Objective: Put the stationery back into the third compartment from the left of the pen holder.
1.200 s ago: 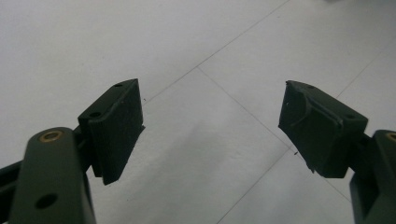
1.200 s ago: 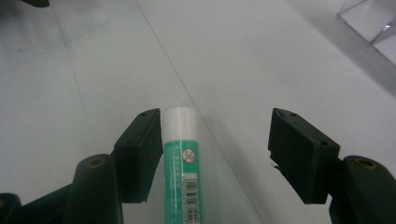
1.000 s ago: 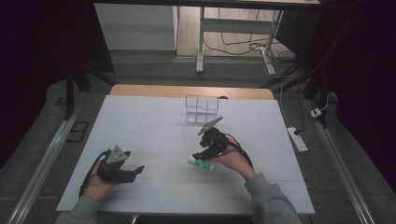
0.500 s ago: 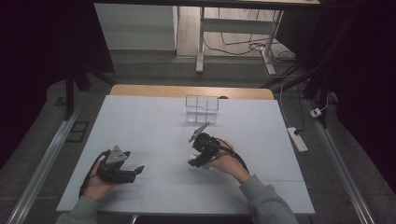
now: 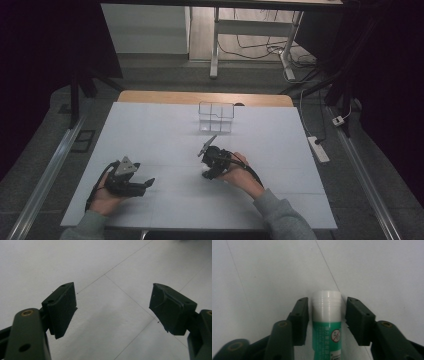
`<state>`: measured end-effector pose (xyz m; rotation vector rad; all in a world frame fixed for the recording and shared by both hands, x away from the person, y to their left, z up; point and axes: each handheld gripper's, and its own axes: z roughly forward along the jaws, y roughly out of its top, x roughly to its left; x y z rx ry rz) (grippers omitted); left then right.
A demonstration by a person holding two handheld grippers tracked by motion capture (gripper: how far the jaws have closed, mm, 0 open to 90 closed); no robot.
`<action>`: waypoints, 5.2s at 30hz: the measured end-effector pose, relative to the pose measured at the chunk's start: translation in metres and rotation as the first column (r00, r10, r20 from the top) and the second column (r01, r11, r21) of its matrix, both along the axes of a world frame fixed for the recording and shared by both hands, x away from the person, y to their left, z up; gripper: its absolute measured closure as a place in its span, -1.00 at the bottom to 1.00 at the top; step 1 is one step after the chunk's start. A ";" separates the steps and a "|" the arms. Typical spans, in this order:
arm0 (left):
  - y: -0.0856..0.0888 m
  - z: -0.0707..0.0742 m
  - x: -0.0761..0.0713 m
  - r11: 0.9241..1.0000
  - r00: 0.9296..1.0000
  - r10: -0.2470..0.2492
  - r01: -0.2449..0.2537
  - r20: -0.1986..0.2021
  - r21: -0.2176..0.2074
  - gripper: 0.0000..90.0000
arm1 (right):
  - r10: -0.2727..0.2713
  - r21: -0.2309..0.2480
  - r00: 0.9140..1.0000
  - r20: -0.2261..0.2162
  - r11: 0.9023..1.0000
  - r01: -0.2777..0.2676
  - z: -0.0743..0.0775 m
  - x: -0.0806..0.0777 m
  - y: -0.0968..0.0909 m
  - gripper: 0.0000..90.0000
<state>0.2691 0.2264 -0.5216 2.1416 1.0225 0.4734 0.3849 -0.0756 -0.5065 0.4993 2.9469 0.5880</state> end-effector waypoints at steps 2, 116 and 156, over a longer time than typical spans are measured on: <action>0.000 0.000 0.000 1.000 1.000 0.001 -0.001 0.000 -0.002 -0.52 | 0.011 -0.005 1.000 0.006 1.000 -0.010 0.000 0.001 -0.001 0.33; -0.001 0.001 0.001 1.000 1.000 0.003 -0.003 0.010 0.005 -0.52 | -0.405 0.594 0.882 0.243 0.781 0.194 0.112 0.058 -0.077 0.43; 0.001 -0.001 0.003 1.000 1.000 -0.005 0.005 0.001 0.004 -0.52 | -0.528 0.689 0.828 0.187 0.671 0.273 0.096 0.154 -0.060 0.43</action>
